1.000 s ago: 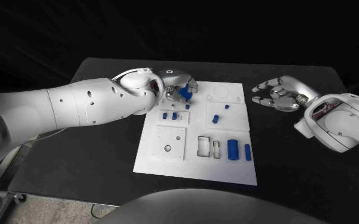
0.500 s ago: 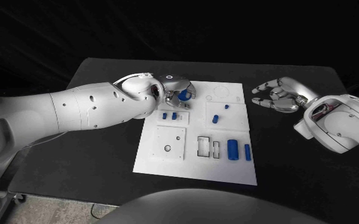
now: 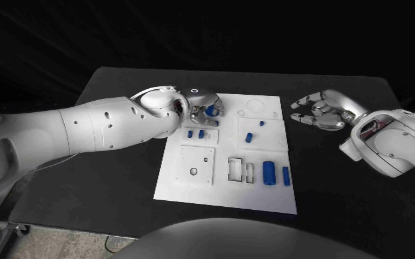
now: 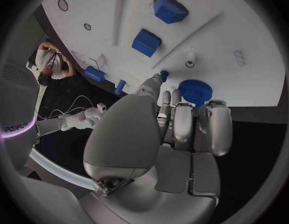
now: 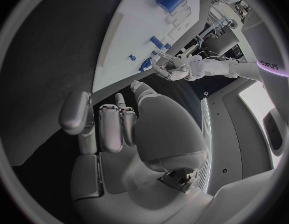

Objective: Assemble the parts on the task board

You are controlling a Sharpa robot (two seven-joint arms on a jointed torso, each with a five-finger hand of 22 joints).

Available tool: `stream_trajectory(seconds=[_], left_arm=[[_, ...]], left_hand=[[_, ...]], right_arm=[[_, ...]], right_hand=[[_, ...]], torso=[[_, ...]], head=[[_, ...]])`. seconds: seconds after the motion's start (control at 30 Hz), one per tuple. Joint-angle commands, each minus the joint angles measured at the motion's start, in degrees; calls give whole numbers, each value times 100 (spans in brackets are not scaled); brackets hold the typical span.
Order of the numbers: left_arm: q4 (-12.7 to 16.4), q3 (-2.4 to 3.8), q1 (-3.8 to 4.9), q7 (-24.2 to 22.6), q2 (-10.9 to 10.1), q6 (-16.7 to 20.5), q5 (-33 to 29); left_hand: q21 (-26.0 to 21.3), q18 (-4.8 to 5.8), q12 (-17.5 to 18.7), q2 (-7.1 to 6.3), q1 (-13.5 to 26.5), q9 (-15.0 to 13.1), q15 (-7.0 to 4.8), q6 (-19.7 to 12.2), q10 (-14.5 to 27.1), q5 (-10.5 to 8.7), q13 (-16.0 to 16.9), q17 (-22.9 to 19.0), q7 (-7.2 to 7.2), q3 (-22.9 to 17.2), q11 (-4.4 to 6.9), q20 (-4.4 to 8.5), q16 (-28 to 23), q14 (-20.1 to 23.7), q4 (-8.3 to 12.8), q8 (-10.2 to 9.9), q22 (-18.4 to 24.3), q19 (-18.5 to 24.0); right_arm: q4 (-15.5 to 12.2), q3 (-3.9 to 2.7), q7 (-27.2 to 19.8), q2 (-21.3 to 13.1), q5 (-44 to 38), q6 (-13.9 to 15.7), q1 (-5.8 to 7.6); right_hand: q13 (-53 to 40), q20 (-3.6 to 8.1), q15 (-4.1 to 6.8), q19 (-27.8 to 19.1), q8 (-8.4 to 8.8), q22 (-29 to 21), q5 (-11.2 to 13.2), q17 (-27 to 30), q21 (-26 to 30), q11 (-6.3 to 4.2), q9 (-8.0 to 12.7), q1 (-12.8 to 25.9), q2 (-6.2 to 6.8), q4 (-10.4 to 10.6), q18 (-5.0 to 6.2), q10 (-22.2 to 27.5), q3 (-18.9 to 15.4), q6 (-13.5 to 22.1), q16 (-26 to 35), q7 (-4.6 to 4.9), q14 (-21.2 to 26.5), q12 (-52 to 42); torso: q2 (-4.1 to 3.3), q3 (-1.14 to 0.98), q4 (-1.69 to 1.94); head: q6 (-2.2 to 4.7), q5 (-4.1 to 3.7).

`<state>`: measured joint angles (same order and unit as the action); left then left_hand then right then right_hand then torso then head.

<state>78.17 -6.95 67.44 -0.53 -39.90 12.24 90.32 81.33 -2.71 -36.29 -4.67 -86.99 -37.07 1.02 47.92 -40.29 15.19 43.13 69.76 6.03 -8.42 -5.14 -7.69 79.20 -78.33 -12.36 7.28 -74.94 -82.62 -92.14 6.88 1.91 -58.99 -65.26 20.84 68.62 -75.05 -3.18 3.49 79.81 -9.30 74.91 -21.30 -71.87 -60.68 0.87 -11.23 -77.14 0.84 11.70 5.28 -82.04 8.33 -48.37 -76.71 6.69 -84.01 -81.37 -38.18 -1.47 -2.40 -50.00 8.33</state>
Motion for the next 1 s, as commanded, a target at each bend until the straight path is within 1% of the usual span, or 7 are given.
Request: stream_trajectory(seconds=[0.03, 0.2, 0.4, 0.5, 0.67, 0.73, 1.0], left_arm=[[-14, 1, -34, -68, 34, -105, 39], [-42, 2, -64, -91, 69, -109, 39], [-62, 2, -80, -115, 104, -127, 39], [-71, 2, -86, -124, 116, -132, 39], [-89, 2, -95, -130, 127, -109, 42], [-94, 2, -97, -126, 128, -96, 50], [-120, 2, -108, -101, 135, -119, 89]], left_hand=[[-35, 18, -4, -3, -76, 41, -7, 35, -94, 99, -55, -21, -6, -91, 9, 30, -12, 45, 10, 26, -1175, 8], [-28, 20, 20, -6, -91, 73, -18, 62, -171, 170, -119, -47, -2, -163, 29, 44, -15, 50, 18, 41, -1177, 1], [-30, 19, 43, -18, -90, 87, -24, 94, -209, 186, -162, -59, 0, -199, 39, 51, -15, 50, 21, 61, -1176, 3], [-25, 20, 62, -22, -95, 98, -34, 156, -275, 201, -215, -73, 6, -251, 58, 60, -13, 50, 31, 101, -1178, -2], [1, 26, 71, -11, -123, 101, -69, 314, -429, 213, -294, -55, 19, -348, 113, 86, 14, 18, 67, 196, -1187, -24], [-39, 15, 105, 0, -142, 109, -85, 380, -512, 212, -354, -39, 22, -405, 143, 102, 33, -5, 84, 230, -1173, 9], [-16, 23, 258, -9, -176, 152, -121, 580, -814, 205, -588, -37, 20, -573, 191, 141, 63, -49, 153, 316, -1182, -13]], right_arm=[[7, -1, -23, 3, 14, -95, -6], [13, -1, -17, 5, 16, -108, -9], [15, -1, -11, 7, 17, -116, -13], [17, -1, -9, 9, 17, -119, -14], [23, -1, -6, 12, 17, -125, -16], [25, -1, -5, 13, 17, -127, -16], [32, -1, 9, 18, 18, -150, -17]], right_hand=[[-368, -2, -44, -11, -11, 572, -33, 9, 24, -4, 8, 8, 47, -1, 52, 32, 36, -24, 7, -6, -154, 6], [-368, -2, -44, -11, -11, 572, -33, 9, 24, -4, 8, 8, 47, -1, 52, 32, 36, -24, 7, -6, -154, 6], [-368, -2, -44, -11, -11, 572, -33, 9, 24, -4, 8, 8, 47, -1, 52, 32, 36, -24, 7, -6, -154, 6], [-368, -2, -44, -11, -11, 572, -33, 9, 24, -4, 8, 8, 47, -1, 52, 32, 36, -24, 7, -6, -154, 6], [-361, -2, -45, -15, -8, 569, -37, 21, 37, -4, 11, 6, 48, -1, 54, 37, 41, -22, 16, -5, -150, 11], [-358, -2, -45, -18, -8, 566, -38, 25, 45, -3, 11, 6, 48, -2, 55, 39, 42, -22, 19, -5, -149, 13], [-354, -2, -46, -21, -7, 564, -40, 30, 55, -2, 12, 4, 46, -2, 57, 43, 45, -23, 23, -5, -148, 17]], torso=[[-1, 1, 0], [0, 1, -2], [-2, 1, -3], [0, 0, 1], [0, -3, -1], [-1, -3, 0], [-2, 3, -8]], head=[[0, 3], [0, 4], [0, 11], [0, 8], [0, 11], [0, 9], [0, 8]])
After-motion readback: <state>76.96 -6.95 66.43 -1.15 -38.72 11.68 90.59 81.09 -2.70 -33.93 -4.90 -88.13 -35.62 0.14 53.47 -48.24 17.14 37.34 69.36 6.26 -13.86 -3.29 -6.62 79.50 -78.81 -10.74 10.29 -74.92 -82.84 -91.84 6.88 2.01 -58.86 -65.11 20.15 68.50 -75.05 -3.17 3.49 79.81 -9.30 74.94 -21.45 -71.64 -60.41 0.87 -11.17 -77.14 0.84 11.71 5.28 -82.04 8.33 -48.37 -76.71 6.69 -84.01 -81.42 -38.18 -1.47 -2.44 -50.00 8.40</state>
